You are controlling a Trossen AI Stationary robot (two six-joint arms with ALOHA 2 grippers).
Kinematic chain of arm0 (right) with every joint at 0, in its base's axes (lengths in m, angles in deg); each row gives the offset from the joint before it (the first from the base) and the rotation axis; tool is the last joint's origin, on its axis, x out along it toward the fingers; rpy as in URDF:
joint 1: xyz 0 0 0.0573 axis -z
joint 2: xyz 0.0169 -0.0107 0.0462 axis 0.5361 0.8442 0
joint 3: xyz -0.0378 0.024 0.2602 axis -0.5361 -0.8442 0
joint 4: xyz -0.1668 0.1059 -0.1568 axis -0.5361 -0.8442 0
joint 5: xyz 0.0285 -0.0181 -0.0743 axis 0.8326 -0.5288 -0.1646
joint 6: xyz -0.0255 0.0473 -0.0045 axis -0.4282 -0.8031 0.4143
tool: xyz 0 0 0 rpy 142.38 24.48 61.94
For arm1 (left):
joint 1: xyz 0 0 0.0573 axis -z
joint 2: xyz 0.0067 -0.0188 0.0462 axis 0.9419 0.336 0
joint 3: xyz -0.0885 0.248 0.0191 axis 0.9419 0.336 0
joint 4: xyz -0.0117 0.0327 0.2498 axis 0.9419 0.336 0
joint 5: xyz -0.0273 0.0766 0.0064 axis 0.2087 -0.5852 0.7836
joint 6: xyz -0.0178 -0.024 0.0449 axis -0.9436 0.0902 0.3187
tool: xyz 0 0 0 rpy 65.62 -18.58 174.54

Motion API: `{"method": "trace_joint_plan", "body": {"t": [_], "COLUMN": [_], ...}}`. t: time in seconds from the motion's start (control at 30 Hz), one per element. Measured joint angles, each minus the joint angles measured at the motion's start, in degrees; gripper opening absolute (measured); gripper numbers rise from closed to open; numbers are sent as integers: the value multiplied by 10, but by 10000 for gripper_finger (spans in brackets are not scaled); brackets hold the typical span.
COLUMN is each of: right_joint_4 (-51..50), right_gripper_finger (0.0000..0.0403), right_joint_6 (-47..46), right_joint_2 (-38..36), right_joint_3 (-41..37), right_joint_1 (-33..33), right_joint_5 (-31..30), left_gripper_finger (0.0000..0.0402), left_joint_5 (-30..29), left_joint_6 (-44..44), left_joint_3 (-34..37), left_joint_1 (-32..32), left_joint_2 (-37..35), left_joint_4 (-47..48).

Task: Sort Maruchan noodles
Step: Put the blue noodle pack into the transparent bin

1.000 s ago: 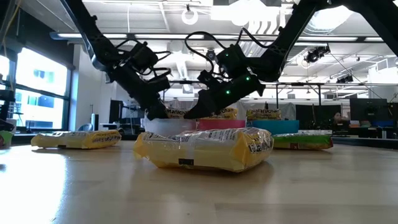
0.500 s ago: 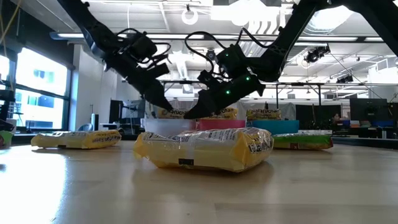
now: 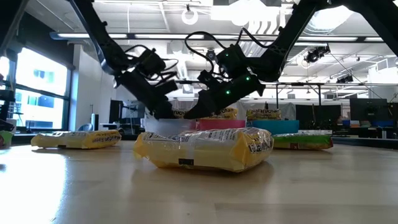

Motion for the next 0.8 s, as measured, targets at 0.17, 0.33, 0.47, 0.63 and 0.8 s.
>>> {"method": "trace_joint_plan", "body": {"t": [0.17, 0.33, 0.47, 0.63, 0.8], "right_joint_4": [0, 0, 0, -4, -31], "right_gripper_finger": [0, 0, 0, 0, 0], "right_joint_6": [0, 0, 0, 0, 19], "right_joint_2": [0, 0, 0, -10, -41], "right_joint_3": [0, 0, 0, -1, -1], "right_joint_1": [0, 0, 0, 0, -1], "right_joint_5": [0, -1, -1, 0, 1], "left_gripper_finger": [0, 0, 0, 0, 0], "left_joint_5": [-6, -23, -42, -50, -54], "left_joint_6": [0, -2, -7, -7, -2], "left_joint_3": [-25, -29, -29, -30, -30], "left_joint_1": [-3, -2, -2, -2, -3], "left_joint_2": [32, 36, 36, 36, 36], "left_joint_4": [1, 2, 3, 2, 11]}}
